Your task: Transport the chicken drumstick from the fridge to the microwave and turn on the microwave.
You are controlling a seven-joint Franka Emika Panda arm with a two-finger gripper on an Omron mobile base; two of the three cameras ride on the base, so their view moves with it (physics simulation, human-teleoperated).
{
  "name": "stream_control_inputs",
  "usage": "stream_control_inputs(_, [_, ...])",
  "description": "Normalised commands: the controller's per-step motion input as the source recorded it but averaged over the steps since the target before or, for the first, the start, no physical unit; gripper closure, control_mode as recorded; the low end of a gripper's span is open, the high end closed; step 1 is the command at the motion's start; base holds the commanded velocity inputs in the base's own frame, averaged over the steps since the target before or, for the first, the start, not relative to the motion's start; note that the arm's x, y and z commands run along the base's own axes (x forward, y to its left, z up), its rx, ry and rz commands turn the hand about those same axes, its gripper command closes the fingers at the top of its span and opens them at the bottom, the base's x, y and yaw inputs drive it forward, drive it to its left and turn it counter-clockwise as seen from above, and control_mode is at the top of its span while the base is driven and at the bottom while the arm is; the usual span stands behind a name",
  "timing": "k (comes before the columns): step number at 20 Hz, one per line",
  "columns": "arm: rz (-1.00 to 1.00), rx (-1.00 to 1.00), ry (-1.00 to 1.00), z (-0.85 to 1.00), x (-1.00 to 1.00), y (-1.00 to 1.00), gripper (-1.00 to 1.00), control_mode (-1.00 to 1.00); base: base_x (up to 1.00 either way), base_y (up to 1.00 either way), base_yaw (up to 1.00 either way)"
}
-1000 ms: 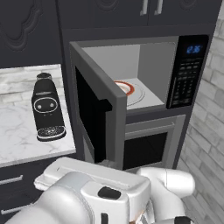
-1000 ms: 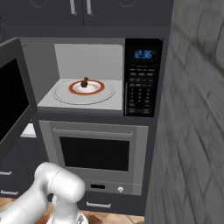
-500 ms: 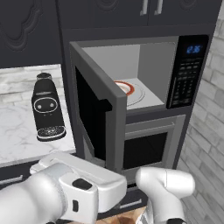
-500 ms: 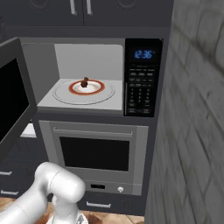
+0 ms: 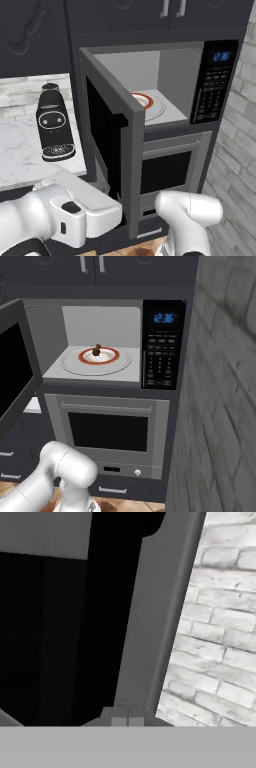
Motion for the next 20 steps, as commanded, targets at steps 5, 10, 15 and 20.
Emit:
stream_control_inputs(5, [-0.08, 0.0, 0.0, -0.17, 0.3, 0.1, 1.0, -1.0, 0.0, 0.0, 0.0])
stream_control_inputs(10, [-0.02, 0.0, 0.0, -0.17, 0.35, 0.0, 1.0, -1.0, 0.0, 0.0, 0.0])
stream_control_inputs(15, [-0.01, -0.02, 0.0, -0.25, 0.25, 0.0, 1.0, -1.0, 0.0, 0.0, 0.0])
stream_control_inputs(20, [-0.01, 0.0, 0.0, -0.23, 0.14, 0.0, 1.0, -1.0, 0.0, 0.0, 0.0])
